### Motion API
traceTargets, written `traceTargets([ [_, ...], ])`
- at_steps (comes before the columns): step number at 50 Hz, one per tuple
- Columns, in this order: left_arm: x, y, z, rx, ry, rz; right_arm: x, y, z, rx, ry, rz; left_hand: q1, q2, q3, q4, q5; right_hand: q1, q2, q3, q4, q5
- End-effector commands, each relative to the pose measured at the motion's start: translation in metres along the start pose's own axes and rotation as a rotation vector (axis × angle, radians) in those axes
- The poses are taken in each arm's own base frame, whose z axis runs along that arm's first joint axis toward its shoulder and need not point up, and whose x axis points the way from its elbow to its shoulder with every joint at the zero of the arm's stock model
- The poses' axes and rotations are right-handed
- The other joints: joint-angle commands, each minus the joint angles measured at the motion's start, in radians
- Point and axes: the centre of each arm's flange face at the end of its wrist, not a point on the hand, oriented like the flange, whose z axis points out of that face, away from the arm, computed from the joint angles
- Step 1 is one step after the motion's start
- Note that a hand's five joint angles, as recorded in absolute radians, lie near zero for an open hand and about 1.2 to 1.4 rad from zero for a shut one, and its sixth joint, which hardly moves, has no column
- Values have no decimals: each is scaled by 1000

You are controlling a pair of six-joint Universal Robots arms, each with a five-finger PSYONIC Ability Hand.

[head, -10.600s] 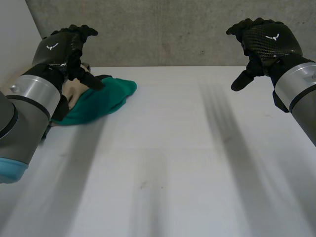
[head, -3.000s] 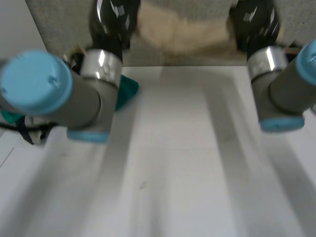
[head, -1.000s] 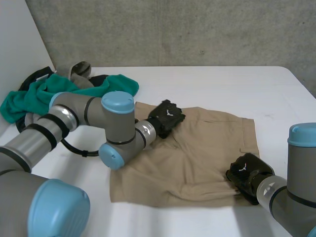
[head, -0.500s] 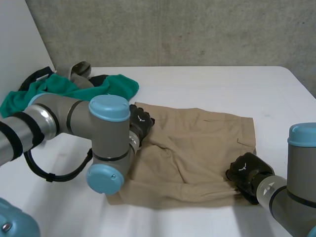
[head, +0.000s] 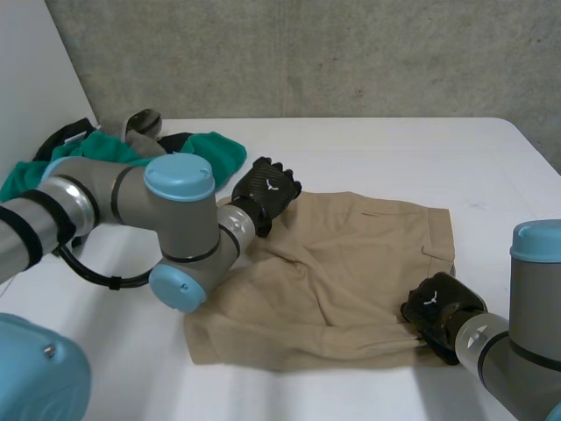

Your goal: Fold the laundry.

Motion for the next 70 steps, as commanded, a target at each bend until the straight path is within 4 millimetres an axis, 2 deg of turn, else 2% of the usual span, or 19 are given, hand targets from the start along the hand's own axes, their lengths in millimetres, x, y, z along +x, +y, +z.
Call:
traceTargets([
  [1, 6, 19, 11, -39, 23, -5, 0, 1, 1, 0, 2, 1, 365, 371, 364, 381, 387, 402, 201, 212, 205, 223],
  [8, -2, 23, 3, -101, -20, 1, 2, 1, 1, -1, 6, 2, 909, 915, 908, 924, 930, 402, 201, 212, 205, 223],
  [13, -21, 29, -14, -230, -142, 34, 5, 1, 2, -1, 14, 6, 921, 926, 920, 936, 942, 402, 201, 212, 205, 223],
  [15, -23, 34, -20, -268, -153, 39, 5, 1, 2, -1, 14, 6, 921, 926, 920, 936, 942, 402, 201, 212, 205, 223],
  [21, -13, 41, -43, -335, -122, 26, 5, 0, 2, 2, 16, 7, 921, 926, 920, 936, 942, 402, 201, 212, 205, 223],
  [30, -11, 36, -60, -357, -123, -25, 4, 0, 1, 1, 12, 6, 921, 926, 920, 936, 942, 402, 201, 212, 205, 223],
  [31, -12, 34, -60, -347, -128, -33, 4, 0, 1, 1, 12, 6, 921, 926, 920, 936, 942, 402, 201, 212, 205, 223],
  [35, -26, 19, -55, -271, -182, -82, 4, 0, 1, 2, 14, 6, 280, 286, 279, 295, 301, 402, 201, 212, 205, 223],
  [36, -32, 9, -50, -206, -209, -100, 4, 0, 1, 1, 12, 6, 98, 104, 97, 113, 119, 402, 201, 212, 205, 223],
  [39, -38, -1, -42, -111, -210, -116, 4, 0, 1, 1, 12, 6, 85, 90, 84, 100, 106, 402, 201, 212, 205, 223],
  [44, -42, -20, -24, 93, -96, -107, 4, 0, 1, 0, 11, 6, 70, 75, 69, 85, 91, 402, 201, 212, 205, 223],
  [46, -37, -16, -18, 102, -51, -109, 4, 0, 1, 0, 11, 6, 67, 72, 66, 82, 88, 402, 201, 212, 205, 223],
  [48, -28, 1, -9, 55, -10, -120, 4, 0, 1, 0, 11, 6, 64, 70, 63, 79, 85, 402, 201, 212, 205, 223],
  [53, -15, 18, 1, -29, 56, -135, 3, 0, 1, 0, 11, 6, 67, 72, 66, 82, 88, 402, 201, 212, 205, 223],
  [56, -8, 30, 6, -65, 73, -125, 4, 1, 1, -1, 12, 7, 96, 102, 95, 112, 117, 402, 201, 212, 205, 223],
  [60, -5, 36, 7, -82, 68, -80, 4, 1, 1, -1, 12, 8, 310, 316, 309, 326, 331, 402, 201, 212, 205, 223],
  [64, -10, 42, 5, -130, 24, -36, 5, 1, 2, 0, 14, 9, 706, 712, 705, 721, 727, 402, 201, 212, 205, 223],
  [65, -13, 43, 3, -157, -3, -25, 4, 1, 2, 0, 13, 8, 887, 893, 886, 902, 908, 402, 201, 212, 205, 223],
  [70, -20, 46, -9, -248, -80, -16, 5, 1, 3, 1, 18, 9, 921, 926, 920, 936, 942, 402, 201, 212, 205, 223],
])
